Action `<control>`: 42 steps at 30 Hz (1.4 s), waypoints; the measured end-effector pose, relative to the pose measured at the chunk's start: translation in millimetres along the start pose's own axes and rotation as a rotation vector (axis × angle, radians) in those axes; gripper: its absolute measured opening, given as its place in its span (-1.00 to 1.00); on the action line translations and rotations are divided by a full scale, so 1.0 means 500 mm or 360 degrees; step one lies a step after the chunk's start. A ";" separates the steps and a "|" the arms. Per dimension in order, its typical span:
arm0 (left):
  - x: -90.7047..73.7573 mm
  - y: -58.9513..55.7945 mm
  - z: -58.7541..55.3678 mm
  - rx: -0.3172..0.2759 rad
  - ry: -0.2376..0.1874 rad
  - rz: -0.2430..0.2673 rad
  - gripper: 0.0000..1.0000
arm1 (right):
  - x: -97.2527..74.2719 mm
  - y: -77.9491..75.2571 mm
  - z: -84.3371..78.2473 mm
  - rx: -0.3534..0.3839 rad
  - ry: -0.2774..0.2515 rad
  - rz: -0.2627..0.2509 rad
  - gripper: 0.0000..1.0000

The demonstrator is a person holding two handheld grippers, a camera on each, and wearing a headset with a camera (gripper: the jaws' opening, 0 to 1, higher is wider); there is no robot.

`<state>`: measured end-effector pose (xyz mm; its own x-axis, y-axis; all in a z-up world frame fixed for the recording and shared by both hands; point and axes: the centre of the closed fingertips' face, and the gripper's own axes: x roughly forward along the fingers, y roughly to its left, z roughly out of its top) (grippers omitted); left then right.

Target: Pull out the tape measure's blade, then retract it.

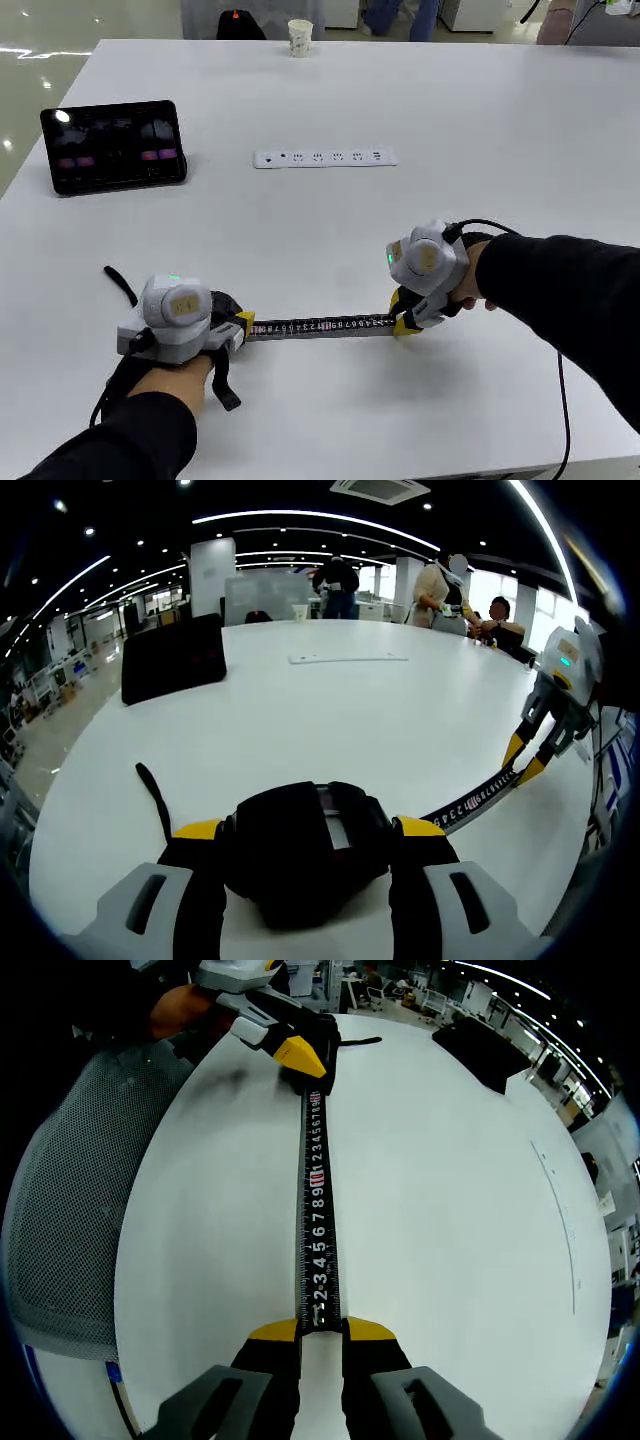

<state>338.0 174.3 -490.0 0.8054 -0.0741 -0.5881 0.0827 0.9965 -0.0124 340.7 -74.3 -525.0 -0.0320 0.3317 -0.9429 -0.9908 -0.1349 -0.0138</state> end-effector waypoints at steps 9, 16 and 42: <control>-0.002 0.000 0.001 0.0004 0.0002 -0.0003 0.23 | 0.004 0.000 0.009 0.0034 -0.0002 0.0005 -0.76; -0.004 0.001 -0.001 0.0004 0.0012 -0.0007 0.23 | 0.006 -0.001 0.020 0.0045 -0.0003 -0.0002 -0.76; 0.001 0.002 -0.002 0.0026 0.0024 -0.0007 0.23 | 0.016 -0.004 0.049 0.0071 0.0003 -0.0004 -0.76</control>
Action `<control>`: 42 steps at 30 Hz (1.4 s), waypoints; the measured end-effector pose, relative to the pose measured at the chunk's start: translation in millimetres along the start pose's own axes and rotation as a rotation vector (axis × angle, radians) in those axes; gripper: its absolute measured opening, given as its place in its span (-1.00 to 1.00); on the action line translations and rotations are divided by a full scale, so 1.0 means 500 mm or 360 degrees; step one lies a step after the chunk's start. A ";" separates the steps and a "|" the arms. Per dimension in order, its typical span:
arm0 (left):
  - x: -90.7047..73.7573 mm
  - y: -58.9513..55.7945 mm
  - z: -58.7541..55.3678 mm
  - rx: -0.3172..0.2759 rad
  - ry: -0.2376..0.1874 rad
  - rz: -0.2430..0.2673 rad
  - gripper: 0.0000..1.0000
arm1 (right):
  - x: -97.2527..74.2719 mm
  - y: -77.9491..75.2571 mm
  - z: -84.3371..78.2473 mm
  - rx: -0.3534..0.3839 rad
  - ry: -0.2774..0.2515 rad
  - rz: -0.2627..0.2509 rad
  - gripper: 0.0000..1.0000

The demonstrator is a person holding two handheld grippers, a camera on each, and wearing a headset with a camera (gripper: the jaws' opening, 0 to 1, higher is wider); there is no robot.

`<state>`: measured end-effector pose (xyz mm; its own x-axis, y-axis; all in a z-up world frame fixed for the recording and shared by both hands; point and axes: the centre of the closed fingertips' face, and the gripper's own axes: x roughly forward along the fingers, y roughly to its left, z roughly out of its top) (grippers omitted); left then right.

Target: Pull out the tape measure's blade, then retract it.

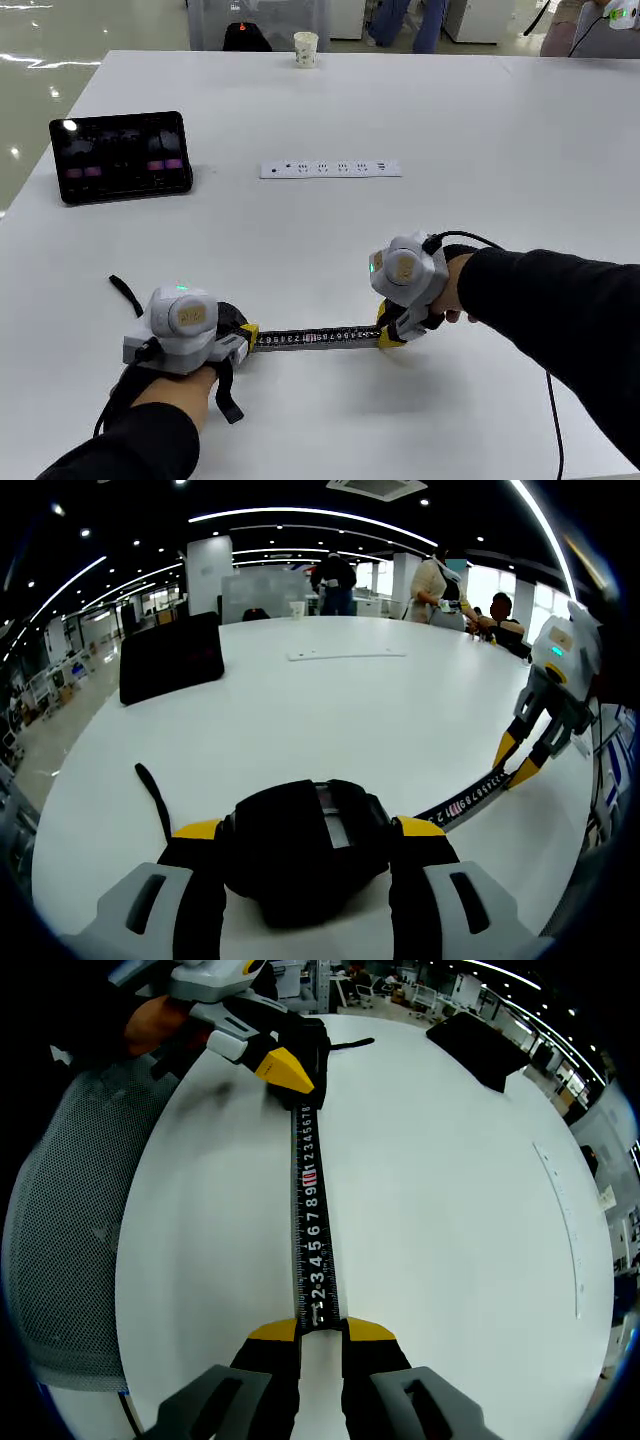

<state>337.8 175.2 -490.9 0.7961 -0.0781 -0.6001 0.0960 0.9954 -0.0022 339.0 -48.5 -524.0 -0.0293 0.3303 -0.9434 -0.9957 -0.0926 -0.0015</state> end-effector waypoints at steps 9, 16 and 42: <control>-0.001 -0.001 0.000 0.0007 0.0002 0.0001 0.23 | 0.005 -0.002 0.008 0.0009 0.0000 -0.0001 -0.76; 0.000 -0.002 -0.001 0.0010 0.0004 0.0000 0.23 | 0.007 -0.003 0.015 0.0031 0.0002 -0.0004 -0.76; 0.001 -0.002 -0.003 0.0021 0.0009 0.0002 0.23 | 0.018 0.000 0.044 0.0001 0.0015 -0.0003 -0.76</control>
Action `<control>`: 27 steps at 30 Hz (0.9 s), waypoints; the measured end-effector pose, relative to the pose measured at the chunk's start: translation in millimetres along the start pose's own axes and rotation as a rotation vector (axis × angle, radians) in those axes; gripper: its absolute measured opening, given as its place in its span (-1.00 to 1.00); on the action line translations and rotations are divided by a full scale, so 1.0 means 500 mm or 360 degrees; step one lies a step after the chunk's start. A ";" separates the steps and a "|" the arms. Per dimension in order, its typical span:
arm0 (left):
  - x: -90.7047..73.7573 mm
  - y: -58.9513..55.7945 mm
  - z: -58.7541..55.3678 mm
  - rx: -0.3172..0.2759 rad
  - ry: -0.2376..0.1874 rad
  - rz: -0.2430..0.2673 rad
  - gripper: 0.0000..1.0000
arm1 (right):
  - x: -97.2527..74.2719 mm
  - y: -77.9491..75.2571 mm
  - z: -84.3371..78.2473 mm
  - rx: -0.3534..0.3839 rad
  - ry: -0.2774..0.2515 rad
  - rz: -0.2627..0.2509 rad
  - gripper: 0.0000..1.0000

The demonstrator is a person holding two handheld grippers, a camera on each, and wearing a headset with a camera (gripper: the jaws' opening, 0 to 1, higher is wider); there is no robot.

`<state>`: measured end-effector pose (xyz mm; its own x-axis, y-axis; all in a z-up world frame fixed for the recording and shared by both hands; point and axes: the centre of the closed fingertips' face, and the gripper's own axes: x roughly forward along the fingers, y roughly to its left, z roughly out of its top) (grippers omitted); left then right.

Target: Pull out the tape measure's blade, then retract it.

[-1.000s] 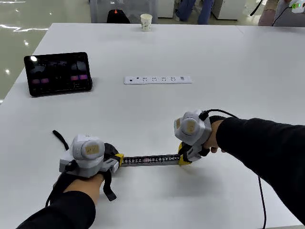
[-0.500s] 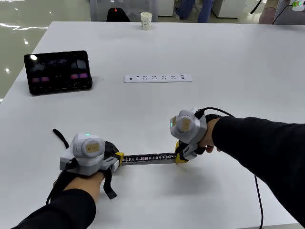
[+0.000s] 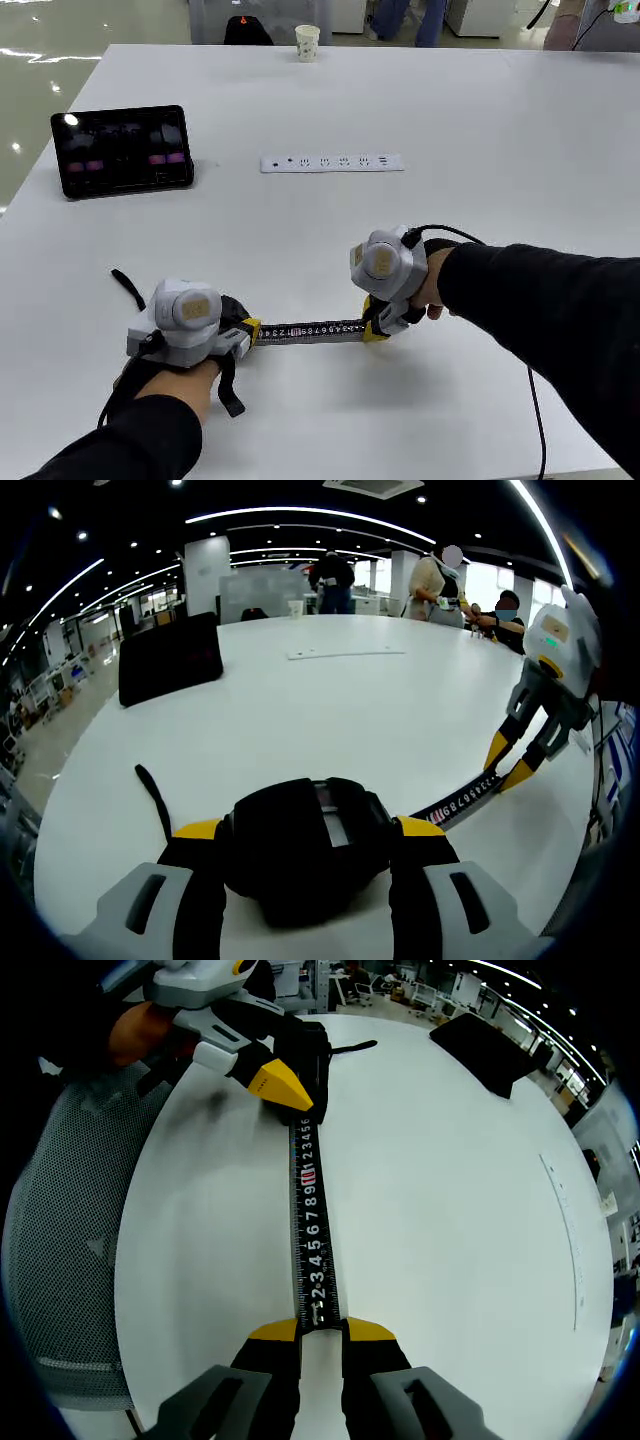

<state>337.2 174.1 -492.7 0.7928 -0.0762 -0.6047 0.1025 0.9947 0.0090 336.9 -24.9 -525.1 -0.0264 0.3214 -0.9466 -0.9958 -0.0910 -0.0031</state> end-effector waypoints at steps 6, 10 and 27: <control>0.002 0.000 -0.001 0.0001 0.0004 0.0000 0.23 | 0.001 0.001 0.005 -0.0002 -0.0004 0.0003 -0.76; 0.003 0.000 -0.001 0.0002 0.0002 0.0002 0.23 | 0.002 0.001 0.007 0.0000 -0.0018 0.0003 -0.76; 0.002 0.002 0.002 0.0012 -0.0003 0.0002 0.23 | 0.008 0.000 0.024 0.0005 -0.0038 0.0005 -0.76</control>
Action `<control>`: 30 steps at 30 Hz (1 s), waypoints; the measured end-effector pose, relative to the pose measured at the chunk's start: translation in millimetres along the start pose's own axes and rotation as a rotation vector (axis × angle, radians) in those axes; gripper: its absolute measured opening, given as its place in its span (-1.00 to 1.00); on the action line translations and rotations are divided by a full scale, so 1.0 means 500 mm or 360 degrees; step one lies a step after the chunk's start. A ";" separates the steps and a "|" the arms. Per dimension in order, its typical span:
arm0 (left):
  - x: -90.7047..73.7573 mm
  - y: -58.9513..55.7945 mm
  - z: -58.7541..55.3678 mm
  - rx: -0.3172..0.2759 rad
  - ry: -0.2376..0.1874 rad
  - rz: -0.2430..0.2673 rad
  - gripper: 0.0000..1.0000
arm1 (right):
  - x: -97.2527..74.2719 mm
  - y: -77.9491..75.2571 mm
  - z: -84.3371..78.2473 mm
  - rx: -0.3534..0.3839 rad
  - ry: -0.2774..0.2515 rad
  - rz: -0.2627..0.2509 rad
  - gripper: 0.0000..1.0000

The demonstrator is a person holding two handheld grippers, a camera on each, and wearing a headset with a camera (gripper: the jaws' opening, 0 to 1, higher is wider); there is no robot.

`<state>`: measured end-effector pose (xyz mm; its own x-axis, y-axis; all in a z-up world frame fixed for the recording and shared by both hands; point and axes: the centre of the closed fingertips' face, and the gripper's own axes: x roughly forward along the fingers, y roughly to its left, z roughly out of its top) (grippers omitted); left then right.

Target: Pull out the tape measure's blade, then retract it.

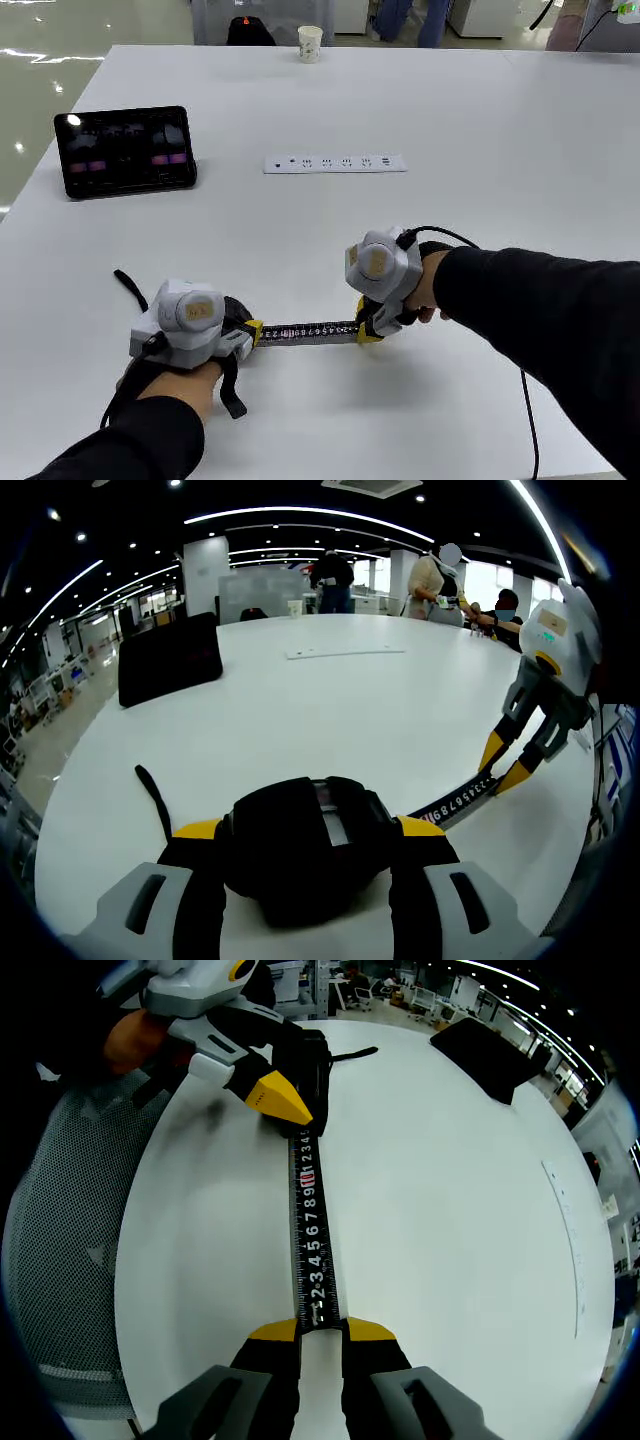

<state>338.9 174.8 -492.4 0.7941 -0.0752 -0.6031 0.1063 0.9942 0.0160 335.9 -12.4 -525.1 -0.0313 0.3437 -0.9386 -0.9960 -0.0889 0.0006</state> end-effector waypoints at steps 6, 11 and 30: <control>-0.003 -0.001 0.000 0.0005 -0.0003 -0.0004 0.23 | 0.002 0.000 0.004 -0.0012 0.0019 0.0002 -0.76; -0.004 -0.002 0.000 0.0004 -0.0001 -0.0002 0.23 | 0.002 0.000 0.007 -0.0010 0.0022 0.0000 -0.76; -0.004 -0.005 -0.002 0.0007 -0.0002 -0.0003 0.23 | 0.009 0.001 0.023 0.0005 -0.0002 -0.0006 -0.76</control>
<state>336.5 172.8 -491.9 0.7946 -0.0772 -0.6022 0.1103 0.9937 0.0182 334.2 -0.2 -525.3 -0.0276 0.3453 -0.9381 -0.9964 -0.0849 -0.0020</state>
